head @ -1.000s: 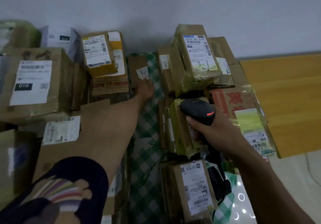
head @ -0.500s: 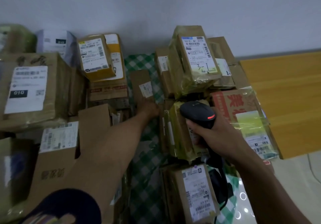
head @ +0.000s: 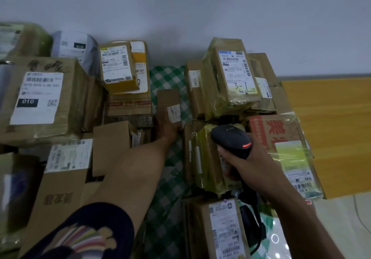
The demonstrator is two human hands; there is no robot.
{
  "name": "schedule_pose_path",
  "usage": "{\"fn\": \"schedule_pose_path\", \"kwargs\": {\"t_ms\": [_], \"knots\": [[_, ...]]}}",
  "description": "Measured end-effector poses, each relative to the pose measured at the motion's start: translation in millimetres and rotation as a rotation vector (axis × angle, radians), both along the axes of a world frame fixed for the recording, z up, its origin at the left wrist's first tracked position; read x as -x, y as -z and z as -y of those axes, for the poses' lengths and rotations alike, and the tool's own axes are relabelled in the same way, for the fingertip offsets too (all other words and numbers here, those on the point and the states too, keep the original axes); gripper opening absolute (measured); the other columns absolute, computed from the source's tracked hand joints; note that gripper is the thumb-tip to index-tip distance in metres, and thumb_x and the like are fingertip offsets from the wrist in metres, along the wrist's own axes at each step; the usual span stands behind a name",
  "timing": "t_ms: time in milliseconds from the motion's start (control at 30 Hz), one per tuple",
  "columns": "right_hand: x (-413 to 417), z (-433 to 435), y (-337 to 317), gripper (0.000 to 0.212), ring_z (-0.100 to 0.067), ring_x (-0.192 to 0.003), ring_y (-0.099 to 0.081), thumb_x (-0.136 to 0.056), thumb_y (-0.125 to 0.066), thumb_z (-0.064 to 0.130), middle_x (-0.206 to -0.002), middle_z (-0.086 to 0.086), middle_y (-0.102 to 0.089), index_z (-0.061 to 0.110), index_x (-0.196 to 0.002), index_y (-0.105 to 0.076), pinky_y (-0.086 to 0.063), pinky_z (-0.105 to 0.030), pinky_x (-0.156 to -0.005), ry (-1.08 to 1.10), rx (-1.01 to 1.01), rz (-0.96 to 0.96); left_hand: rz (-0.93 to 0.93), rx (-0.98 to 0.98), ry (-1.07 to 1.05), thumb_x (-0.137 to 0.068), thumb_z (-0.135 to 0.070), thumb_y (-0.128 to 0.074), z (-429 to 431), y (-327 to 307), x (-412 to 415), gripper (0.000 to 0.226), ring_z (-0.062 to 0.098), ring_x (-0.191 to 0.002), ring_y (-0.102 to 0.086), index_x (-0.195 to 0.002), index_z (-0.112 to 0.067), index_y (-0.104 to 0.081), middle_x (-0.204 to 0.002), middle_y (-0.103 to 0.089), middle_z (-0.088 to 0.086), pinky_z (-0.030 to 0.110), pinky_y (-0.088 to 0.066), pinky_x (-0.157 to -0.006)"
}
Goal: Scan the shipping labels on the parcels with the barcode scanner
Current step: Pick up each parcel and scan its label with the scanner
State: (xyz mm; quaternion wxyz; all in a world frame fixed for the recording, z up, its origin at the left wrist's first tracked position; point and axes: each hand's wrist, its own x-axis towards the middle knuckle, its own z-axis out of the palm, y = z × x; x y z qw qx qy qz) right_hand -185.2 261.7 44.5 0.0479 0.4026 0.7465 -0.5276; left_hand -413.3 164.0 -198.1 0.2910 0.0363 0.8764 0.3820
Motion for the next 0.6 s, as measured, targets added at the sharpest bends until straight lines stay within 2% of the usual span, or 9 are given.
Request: {"fn": "schedule_pose_path", "kwargs": {"t_ms": [67, 100, 133, 167, 200, 267, 367, 500, 600], "knots": [[0.6, 0.3, 1.2, 0.05, -0.016, -0.072, -0.076, -0.088, -0.078, 0.048, -0.092, 0.001, -0.074, 0.036, -0.129, -0.051, -0.065, -0.044, -0.069, -0.013, -0.021, 0.005, 0.017, -0.095, -0.078, -0.092, -0.028, -0.073, -2.2, -7.1, -2.2, 0.097, 0.034, -0.137, -0.045, -0.165, -0.027, -0.009, -0.157, -0.039, 0.012, 0.047, -0.037, -0.118], [1.1, 1.2, 0.8, 0.049, -0.016, -0.07, -0.076, -0.088, -0.078, 0.046, -0.091, 0.001, -0.074, 0.035, -0.128, -0.051, -0.064, -0.044, -0.069, -0.013, -0.023, 0.0, 0.0, -0.101, -0.109, -0.092, -0.034, -0.069, -5.9, -8.2, 0.0, 0.095, 0.034, -0.135, -0.047, -0.165, -0.029, -0.009, -0.155, -0.041, 0.012, 0.056, -0.042, -0.113], [0.8, 0.9, 2.2, 0.048, -0.016, -0.069, -0.076, -0.089, -0.078, 0.045, -0.091, 0.001, -0.074, 0.034, -0.127, -0.051, -0.064, -0.045, -0.069, -0.011, -0.023, -0.004, -0.002, -0.072, -0.128, -0.095, -0.036, -0.062, -8.3, -17.6, 1.0, 0.089, 0.034, -0.137, -0.045, -0.165, -0.029, -0.007, -0.156, -0.038, 0.013, 0.042, -0.036, -0.116], [0.0, 0.6, 2.7, 0.048, -0.017, -0.069, -0.076, -0.089, -0.079, 0.044, -0.092, 0.0, -0.073, 0.033, -0.126, -0.051, -0.064, -0.047, -0.069, -0.011, -0.018, -0.009, -0.02, -0.005, -0.116, -0.099, -0.029, -0.059, -10.7, -21.7, 1.5, 0.086, 0.035, -0.141, -0.04, -0.166, -0.026, -0.005, -0.16, -0.032, 0.015, 0.035, -0.034, -0.108], [-0.5, -0.1, 4.2, 0.048, -0.018, -0.07, -0.076, -0.089, -0.079, 0.045, -0.093, 0.0, -0.073, 0.033, -0.126, -0.051, -0.064, -0.048, -0.07, -0.017, -0.017, -0.013, -0.042, 0.051, -0.091, -0.1, -0.019, -0.06, -10.2, -27.8, 2.5, 0.084, 0.037, -0.144, -0.036, -0.165, -0.02, -0.007, -0.162, -0.026, 0.019, 0.041, -0.032, -0.115], [0.0, -0.1, 5.8, 0.048, -0.018, -0.072, -0.076, -0.088, -0.079, 0.048, -0.094, 0.0, -0.073, 0.034, -0.125, -0.051, -0.064, -0.047, -0.069, -0.027, -0.027, -0.024, -0.103, 0.1, -0.029, -0.101, -0.012, -0.057, -7.4, -33.3, 3.4, 0.068, 0.04, -0.141, -0.036, -0.16, -0.012, -0.023, -0.16, -0.028, 0.022, 0.044, -0.03, -0.116], [-1.1, -1.5, 10.9, 0.049, -0.018, -0.074, -0.076, -0.087, -0.078, 0.053, -0.093, 0.0, -0.073, 0.035, -0.123, -0.05, -0.064, -0.048, -0.07, -0.047, -0.027, -0.039, -0.165, 0.03, -0.058, -0.104, -0.012, -0.05, -4.8, -43.7, -0.9, 0.046, 0.035, -0.133, -0.044, -0.149, -0.012, -0.04, -0.148, -0.042, 0.017, 0.042, -0.032, -0.115], [-1.0, -4.8, 16.6, 0.067, -0.024, -0.08, -0.076, -0.073, -0.077, 0.069, -0.097, -0.003, -0.071, 0.034, -0.126, -0.053, -0.064, -0.048, -0.069, -0.065, -0.008, -0.062, -0.246, -0.153, -0.191, -0.099, -0.003, -0.057, 2.1, -91.7, -20.4, 0.069, 0.031, -0.137, -0.041, -0.16, -0.02, -0.029, -0.149, -0.041, 0.015, 0.038, -0.031, -0.116], [-1.1, -7.2, 20.0, 0.073, -0.024, -0.075, -0.075, -0.071, -0.077, 0.071, -0.095, -0.005, -0.069, 0.03, -0.128, -0.055, -0.064, -0.048, -0.067, -0.079, -0.002, -0.088, -0.242, -0.393, -0.346, -0.1, -0.006, -0.061, 16.3, -134.1, -45.6, 0.07, 0.025, -0.144, -0.038, -0.161, -0.024, -0.031, -0.155, -0.04, 0.008, 0.035, -0.026, -0.12]]}}
